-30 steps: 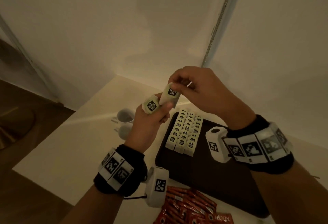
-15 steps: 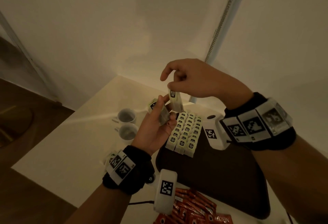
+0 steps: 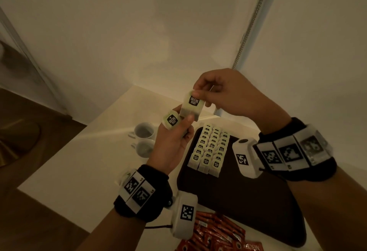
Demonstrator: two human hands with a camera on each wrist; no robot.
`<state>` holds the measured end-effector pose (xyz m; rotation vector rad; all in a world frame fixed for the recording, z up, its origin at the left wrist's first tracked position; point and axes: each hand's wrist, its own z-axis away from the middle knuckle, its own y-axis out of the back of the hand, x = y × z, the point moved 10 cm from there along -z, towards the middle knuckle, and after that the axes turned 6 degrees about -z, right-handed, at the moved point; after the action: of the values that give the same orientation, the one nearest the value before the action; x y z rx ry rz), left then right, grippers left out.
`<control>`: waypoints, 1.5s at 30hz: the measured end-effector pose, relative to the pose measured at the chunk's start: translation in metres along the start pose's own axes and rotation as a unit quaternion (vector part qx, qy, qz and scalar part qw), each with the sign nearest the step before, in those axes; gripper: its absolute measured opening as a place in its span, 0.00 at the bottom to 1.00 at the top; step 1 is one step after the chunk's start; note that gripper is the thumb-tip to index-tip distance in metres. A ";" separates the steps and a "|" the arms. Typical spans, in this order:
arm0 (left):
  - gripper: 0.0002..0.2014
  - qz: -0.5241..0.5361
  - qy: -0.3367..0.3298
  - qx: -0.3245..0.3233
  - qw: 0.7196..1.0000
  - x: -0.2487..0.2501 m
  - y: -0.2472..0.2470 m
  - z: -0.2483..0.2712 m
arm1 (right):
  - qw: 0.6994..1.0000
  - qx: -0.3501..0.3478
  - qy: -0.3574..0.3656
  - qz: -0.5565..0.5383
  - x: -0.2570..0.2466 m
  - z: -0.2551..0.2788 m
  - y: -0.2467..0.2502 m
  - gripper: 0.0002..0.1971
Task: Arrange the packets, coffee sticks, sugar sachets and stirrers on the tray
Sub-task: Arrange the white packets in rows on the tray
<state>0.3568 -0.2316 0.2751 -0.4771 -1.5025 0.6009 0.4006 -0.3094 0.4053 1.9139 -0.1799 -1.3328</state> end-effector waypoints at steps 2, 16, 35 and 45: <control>0.05 -0.006 0.002 -0.008 1.000 -0.003 -0.002 0.001 | 1.000 0.011 -0.009 -0.009 0.004 0.002 0.001 0.05; 0.17 -0.022 0.109 0.118 0.987 -0.030 0.075 -0.005 | 0.995 -0.014 -0.101 -0.012 0.112 0.025 -0.032 0.03; 0.31 0.056 0.148 0.101 0.982 -0.032 0.108 -0.013 | 0.961 -0.067 -0.266 0.019 0.276 0.046 -0.166 0.08; 0.34 0.029 0.187 0.095 0.977 -0.046 0.107 -0.014 | 0.971 0.052 -0.233 -0.003 0.259 0.027 -0.141 0.07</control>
<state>0.3641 -0.1773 0.1717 -0.4584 -1.0657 0.6535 0.4493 -0.3602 0.1171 1.6547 -0.4861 -1.7906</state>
